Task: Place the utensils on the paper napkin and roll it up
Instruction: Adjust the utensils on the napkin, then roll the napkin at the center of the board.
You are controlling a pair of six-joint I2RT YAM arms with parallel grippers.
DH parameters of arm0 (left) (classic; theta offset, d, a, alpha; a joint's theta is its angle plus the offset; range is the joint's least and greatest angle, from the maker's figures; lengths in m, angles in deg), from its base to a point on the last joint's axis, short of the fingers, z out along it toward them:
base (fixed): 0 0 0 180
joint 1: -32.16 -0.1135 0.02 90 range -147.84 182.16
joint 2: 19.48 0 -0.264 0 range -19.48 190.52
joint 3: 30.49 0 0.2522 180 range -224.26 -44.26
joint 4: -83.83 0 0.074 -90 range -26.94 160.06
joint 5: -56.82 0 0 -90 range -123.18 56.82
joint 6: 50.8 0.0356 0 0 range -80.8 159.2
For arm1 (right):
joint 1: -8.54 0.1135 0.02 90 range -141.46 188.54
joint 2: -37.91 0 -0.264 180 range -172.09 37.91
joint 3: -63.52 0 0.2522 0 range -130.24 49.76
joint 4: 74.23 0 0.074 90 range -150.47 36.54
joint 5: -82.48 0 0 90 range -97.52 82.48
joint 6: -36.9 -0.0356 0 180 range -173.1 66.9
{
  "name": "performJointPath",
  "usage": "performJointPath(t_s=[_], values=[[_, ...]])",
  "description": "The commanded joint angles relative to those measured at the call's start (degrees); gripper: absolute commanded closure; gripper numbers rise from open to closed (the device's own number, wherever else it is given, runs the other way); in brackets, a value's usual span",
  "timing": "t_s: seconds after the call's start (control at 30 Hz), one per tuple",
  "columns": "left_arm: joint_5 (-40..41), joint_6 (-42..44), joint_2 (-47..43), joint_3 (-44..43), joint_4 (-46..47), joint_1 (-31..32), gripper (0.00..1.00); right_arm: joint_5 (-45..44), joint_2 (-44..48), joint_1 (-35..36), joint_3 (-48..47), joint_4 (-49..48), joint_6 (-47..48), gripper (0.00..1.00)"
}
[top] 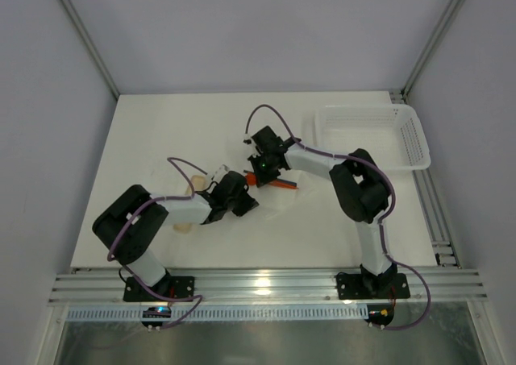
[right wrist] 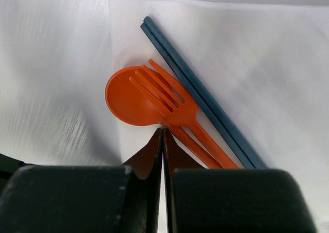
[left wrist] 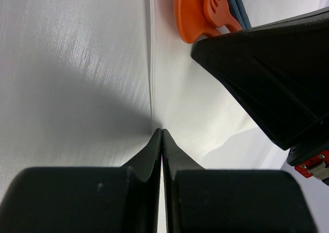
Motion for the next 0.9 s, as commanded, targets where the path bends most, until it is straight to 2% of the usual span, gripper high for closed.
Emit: performJointPath(t_s=[0.0, 0.17, 0.37, 0.47, 0.57, 0.67, 0.7, 0.77, 0.8, 0.83, 0.87], values=[[-1.01, 1.93, -1.38, 0.64, -2.14, -0.11, 1.00, -0.29, 4.66, 0.24, 1.86, -1.40, 0.46, 0.96], [-0.66, 4.21, -3.49, 0.29, -2.84, -0.11, 0.99, -0.99, 11.34, 0.15, 5.73, -0.62, -0.51, 0.96], [1.01, 8.16, -8.05, -1.73, -10.92, -0.11, 0.92, -5.71, 19.07, -0.11, 6.08, 5.08, -2.44, 0.96], [1.10, 10.53, -11.22, -1.73, -14.34, -0.02, 0.87, -5.74, 23.55, -2.74, 8.27, 6.86, -5.42, 0.96], [2.76, 12.82, -16.66, -2.25, -17.25, -0.11, 0.81, -2.84, 28.13, -6.60, 14.51, 4.76, -8.76, 0.96], [4.00, 17.12, -20.54, -5.76, -22.17, -0.11, 0.76, -3.97, 33.40, -8.37, 20.05, 4.22, -10.35, 0.86], [4.17, 19.48, -20.89, -8.30, -23.57, -0.11, 0.76, -4.15, 36.03, -9.77, 22.67, 4.05, -10.79, 0.85], [4.35, 21.08, -20.11, -11.30, -25.08, -0.11, 0.71, -3.89, 38.85, -11.35, 25.50, 2.38, -12.10, 0.84], [4.26, 21.70, -19.41, -14.09, -25.95, -0.11, 0.70, -3.54, 40.26, -13.19, 27.08, 1.60, -13.94, 0.81], [4.09, 22.49, -17.66, -15.43, -26.13, -0.20, 0.69, -2.67, 42.53, -14.08, 29.70, 0.37, -14.91, 0.73], [3.30, 22.76, -16.60, -16.57, -26.14, -0.20, 0.69, -1.96, 43.51, -15.04, 30.95, -0.34, -15.88, 0.73]])
